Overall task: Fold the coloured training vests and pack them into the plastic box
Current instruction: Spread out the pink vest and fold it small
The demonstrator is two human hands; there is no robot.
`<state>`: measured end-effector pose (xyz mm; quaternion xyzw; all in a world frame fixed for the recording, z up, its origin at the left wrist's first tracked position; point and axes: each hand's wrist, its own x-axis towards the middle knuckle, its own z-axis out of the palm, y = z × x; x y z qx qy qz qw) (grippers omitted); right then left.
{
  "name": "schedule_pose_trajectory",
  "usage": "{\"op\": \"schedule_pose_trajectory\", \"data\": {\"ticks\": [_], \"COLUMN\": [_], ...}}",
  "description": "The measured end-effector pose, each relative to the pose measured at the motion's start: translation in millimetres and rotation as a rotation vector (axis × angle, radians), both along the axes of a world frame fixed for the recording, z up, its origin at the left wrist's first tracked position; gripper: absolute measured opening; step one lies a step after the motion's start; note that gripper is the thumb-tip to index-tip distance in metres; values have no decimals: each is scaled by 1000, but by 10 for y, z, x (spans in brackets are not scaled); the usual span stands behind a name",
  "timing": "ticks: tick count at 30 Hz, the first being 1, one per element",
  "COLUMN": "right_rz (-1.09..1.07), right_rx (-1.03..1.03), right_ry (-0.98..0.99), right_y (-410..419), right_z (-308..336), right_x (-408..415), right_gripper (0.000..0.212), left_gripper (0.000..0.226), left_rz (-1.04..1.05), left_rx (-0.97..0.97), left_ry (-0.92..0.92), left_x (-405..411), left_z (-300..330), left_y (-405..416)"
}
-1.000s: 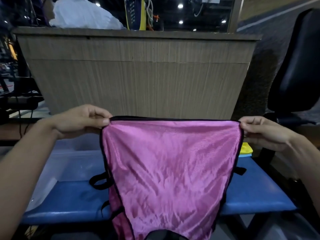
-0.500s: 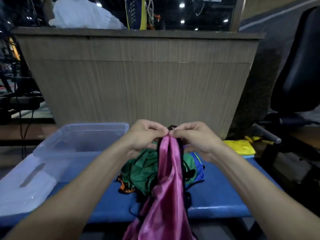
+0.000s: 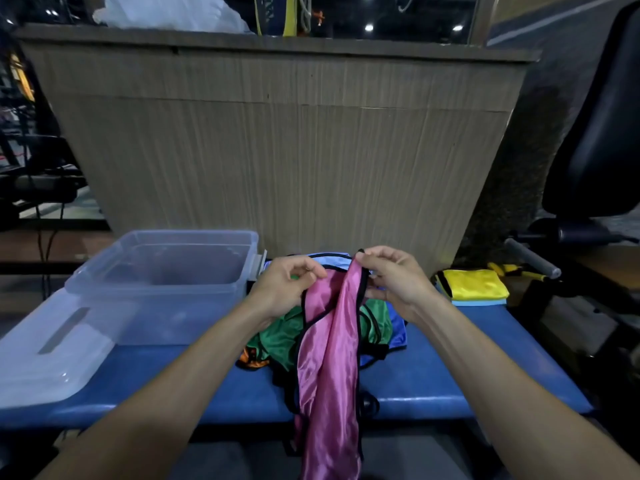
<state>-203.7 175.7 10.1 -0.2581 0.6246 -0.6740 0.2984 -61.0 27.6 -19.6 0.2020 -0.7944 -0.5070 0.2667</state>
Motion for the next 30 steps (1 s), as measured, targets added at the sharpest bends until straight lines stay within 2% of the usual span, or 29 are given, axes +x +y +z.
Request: {"op": "schedule_pose_trajectory", "data": {"ticks": [3,7,10,15,18,22,25,30], "right_rz": [-40,-77,-83,-70,-69,-83,-93,-94], "right_rx": [18,23,18,18,21,20,16,5], "right_ry": [-10,-7,5,21,27,42,52,51], "right_y": [-38,-74,-105,-146,-158,-138,-112,-58], "right_z": [-27,-14,11,27,11,-17,-31,-27], "right_x": [-93,-239,-304,-353,-382,-431,-451,-454], "right_gripper": [20,18,18,18,18,18,17,16], "left_gripper": [45,33,20,21,33,46,37,15], "left_rz": [33,-33,-106,-101,-54,36,68,58], "left_rx": [-209,-364,-381,-413,-512,-398,-310,-272], "left_ry": [-152,-355,-403,-437,-483,-556,-519,-410], "left_x": [27,106,161,221,231,257,273,305], "left_z": [-119,-328,-455,-586,-692,-762,-779,-699], "left_y": [-141,-350,-380,-393,-465,-525,-552,-525]}}
